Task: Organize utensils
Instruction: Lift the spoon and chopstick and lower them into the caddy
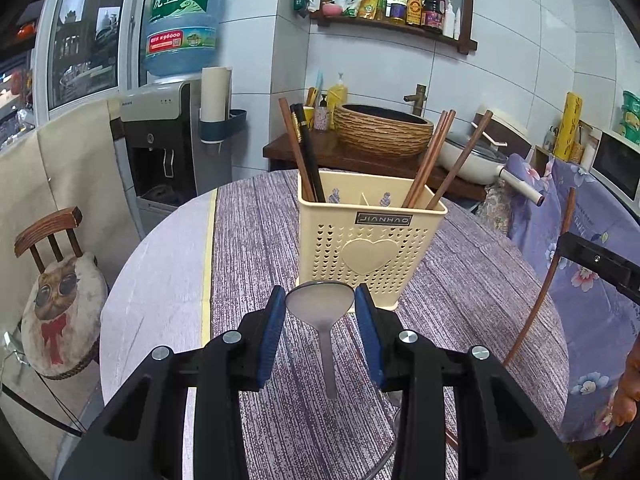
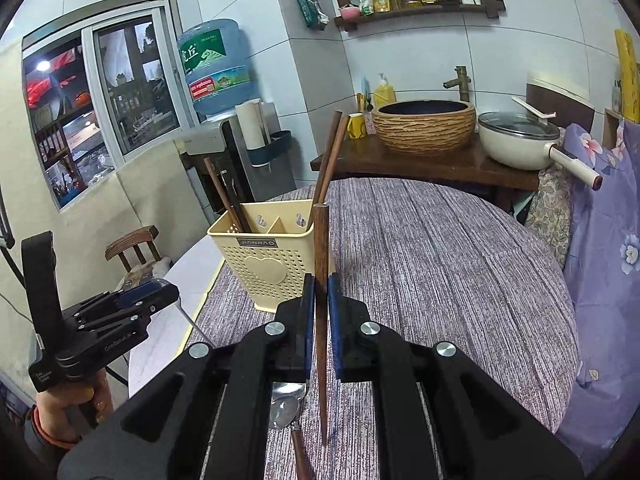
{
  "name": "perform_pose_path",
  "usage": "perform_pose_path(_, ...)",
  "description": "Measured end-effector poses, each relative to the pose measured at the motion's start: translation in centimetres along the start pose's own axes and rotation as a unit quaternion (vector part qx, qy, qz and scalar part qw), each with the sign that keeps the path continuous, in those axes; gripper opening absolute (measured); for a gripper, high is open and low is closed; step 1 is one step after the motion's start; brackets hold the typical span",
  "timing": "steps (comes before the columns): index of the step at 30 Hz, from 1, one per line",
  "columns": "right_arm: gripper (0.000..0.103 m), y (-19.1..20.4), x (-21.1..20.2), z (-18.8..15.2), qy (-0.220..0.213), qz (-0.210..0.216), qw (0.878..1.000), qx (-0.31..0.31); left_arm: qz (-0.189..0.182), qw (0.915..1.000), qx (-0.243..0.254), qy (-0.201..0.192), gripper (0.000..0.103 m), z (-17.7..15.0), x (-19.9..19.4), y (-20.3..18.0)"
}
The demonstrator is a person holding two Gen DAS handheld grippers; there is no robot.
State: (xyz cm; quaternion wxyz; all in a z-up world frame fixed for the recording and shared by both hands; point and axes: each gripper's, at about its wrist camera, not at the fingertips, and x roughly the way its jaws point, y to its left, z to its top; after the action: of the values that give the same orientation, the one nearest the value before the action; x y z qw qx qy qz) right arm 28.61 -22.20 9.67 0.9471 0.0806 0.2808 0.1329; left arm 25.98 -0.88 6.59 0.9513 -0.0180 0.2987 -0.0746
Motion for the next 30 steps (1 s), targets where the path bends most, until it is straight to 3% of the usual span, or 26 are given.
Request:
perform_pose_path(9,0.008,0.9,-1.4,1.3,-0.004,0.014,1.0,-0.025,-0.014,0.9999,0.001,-0.008,0.036,1.5,-1.1,0.0)
perform_pose_path(16,0.008,1.4,-2.3,4.2,-0.014,0.039,0.999,-0.021,-0.029,0.9993,-0.004,-0.025,0.036,4.4,-2.1,0.0)
perform_pose_path(24,0.008,3.6,-4.1,11.2,-0.111,0.058,0.992,-0.008,-0.018,0.9933,-0.014,-0.113,0.036,11.9,-4.8,-0.6)
perform_pose_path(30,0.008,6.2,-2.4,15.2,-0.162,0.027,0.986,-0.035,0.001,0.9899,-0.013,-0.141,0.036,15.8,-3.3,-1.4)
